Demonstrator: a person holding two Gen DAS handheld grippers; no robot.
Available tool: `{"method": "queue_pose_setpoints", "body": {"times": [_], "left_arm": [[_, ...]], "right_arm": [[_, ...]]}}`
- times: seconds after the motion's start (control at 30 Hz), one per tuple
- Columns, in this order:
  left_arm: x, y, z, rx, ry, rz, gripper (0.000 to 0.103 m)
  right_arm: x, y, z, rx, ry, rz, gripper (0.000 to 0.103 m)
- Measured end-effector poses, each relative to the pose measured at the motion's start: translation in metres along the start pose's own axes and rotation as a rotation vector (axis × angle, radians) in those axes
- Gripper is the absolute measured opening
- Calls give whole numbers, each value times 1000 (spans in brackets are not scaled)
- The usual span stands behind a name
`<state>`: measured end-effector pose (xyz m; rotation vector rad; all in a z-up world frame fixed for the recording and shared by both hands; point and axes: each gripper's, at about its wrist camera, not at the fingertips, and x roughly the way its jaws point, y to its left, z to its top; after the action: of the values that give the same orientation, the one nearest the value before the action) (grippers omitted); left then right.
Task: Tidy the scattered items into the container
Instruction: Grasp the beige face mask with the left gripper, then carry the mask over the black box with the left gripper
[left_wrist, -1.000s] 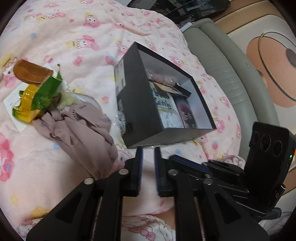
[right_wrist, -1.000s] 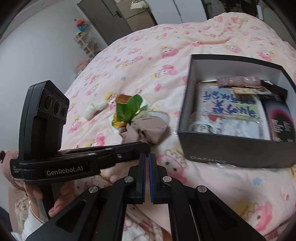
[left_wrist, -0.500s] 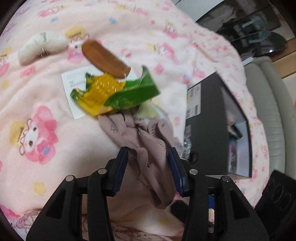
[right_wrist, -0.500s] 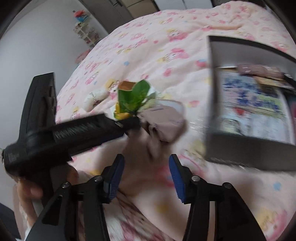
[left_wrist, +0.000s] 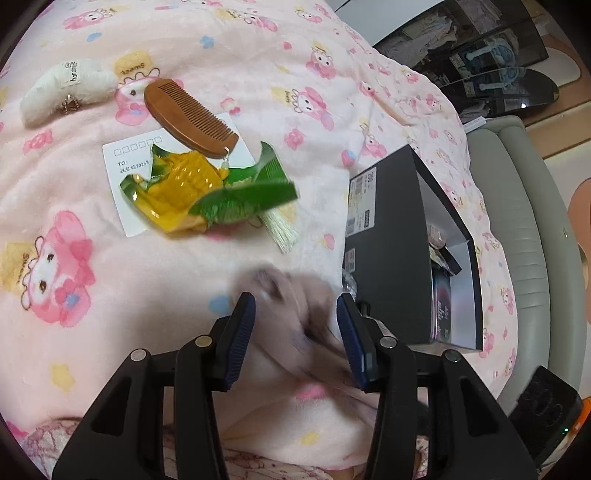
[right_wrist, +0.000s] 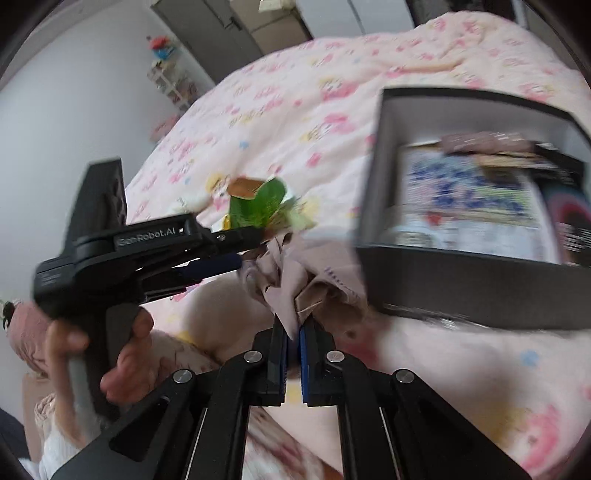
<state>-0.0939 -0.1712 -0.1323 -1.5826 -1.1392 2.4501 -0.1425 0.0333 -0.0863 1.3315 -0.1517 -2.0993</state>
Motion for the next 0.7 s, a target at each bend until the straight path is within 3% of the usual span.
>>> {"method": "queue_pose_setpoints", "body": {"times": [0.13,0.27,0.47,0.57,0.63,0.7], "left_arm": [[7,-17,-12,85,59,19,52],[20,-28,-20,137,111,99,52],[45,-42,-39,195,321,-66,54],[53,-56,-53,279,340,-7,54],[60,-61,-57,304,338,60,54],[68,-63,-59,302,359,80,54]], "right_arm": [[-30,-27,-17,40,2,-29,4],[-39,-53,-27,81,20,-87,5],[-36,-73,-39,129,74,-143,8],[-43,-81,-39,163,56,-136,13],[-47,-84,-38,184,41,-141,23],[-46,-88,-39,202,41,-141,30]]}}
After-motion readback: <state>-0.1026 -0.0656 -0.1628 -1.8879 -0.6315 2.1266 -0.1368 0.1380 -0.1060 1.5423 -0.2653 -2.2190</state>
